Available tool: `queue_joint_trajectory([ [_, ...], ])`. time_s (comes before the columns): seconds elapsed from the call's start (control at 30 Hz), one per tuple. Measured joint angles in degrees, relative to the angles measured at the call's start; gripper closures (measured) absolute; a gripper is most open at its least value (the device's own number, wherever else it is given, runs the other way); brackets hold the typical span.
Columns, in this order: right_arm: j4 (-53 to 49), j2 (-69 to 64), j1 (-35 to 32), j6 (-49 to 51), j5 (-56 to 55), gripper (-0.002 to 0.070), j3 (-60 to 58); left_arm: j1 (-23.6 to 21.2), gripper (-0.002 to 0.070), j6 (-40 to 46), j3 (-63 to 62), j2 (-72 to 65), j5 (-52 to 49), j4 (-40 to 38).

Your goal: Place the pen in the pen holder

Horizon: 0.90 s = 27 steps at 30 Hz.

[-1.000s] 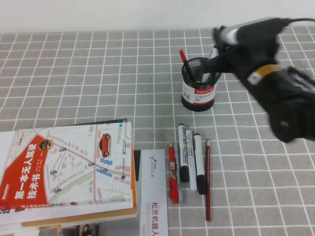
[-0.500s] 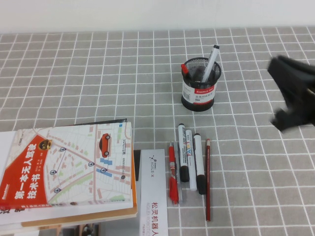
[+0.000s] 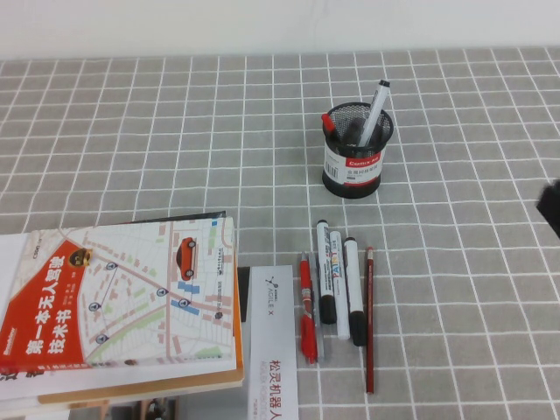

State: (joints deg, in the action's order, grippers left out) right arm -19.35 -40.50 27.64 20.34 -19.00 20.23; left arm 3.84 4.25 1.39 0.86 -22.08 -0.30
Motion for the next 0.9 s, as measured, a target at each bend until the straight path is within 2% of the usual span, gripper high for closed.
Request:
queue_joint_trajectory([
  [0.13,1.0,4.8,0.0,-0.4,2.0,0.0688,-3.2,0.0,0.0678,0.0,0.0,0.0,0.0,0.3],
  [0.4,4.1,15.3,-1.4,-0.5,15.4,0.0688,-8.7,0.0,0.0678,0.0,0.0,0.0,0.0,0.3],
  [0.53,3.9,22.1,-7.3,-0.5,19.0,0.0688,-12.1,0.0,0.0678,0.0,0.0,0.0,0.0,0.3],
  [0.77,3.7,31.3,-21.0,-0.5,19.0,0.0688,-20.2,0.0,0.0678,0.0,0.0,0.0,0.0,0.3],
  [0.9,3.9,32.8,-25.2,-0.5,18.7,0.0688,-21.8,0.0,0.0678,0.0,0.0,0.0,0.0,0.3],
])
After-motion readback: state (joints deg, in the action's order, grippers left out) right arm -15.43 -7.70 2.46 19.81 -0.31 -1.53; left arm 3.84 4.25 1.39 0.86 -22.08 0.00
